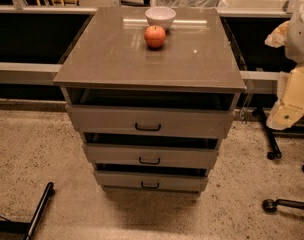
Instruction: Open top drawer
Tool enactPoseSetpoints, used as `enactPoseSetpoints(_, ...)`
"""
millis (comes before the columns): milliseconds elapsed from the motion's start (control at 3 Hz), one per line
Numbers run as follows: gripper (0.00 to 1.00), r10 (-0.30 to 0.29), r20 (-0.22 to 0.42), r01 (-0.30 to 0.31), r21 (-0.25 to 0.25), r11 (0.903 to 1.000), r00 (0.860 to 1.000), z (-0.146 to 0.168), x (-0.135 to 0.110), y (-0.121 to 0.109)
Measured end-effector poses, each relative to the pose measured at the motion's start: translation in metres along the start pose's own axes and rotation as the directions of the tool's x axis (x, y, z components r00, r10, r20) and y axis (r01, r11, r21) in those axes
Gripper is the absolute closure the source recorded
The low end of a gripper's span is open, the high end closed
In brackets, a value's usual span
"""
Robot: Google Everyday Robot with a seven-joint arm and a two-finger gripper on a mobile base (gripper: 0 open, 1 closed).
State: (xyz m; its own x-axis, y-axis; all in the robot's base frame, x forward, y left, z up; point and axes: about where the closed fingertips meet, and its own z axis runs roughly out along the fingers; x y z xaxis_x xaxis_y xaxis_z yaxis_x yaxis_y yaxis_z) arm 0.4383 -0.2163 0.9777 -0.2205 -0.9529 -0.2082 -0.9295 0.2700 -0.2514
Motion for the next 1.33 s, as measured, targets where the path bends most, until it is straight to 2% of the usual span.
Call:
enactPoseSetpoints(333,0.00,0.000,0.000,0.000,0.000,1.0000,1.000,0.000,0.000,0.000)
enactPoseSetpoints(667,0.00,-0.018,0.015,0.017,0.046,0.9988,1.000,0.014,-0.007,-0.001)
enactPoseSetpoints(1000,0.00,-0.140,0.043,0.137,0.052,0.9892,0.989,0.074,-0.036,0.021)
enactPoseSetpoints(1333,0.00,-0.262,0.110,0.262,0.016,0.9649,0.959,0.174,-0.063,0.054)
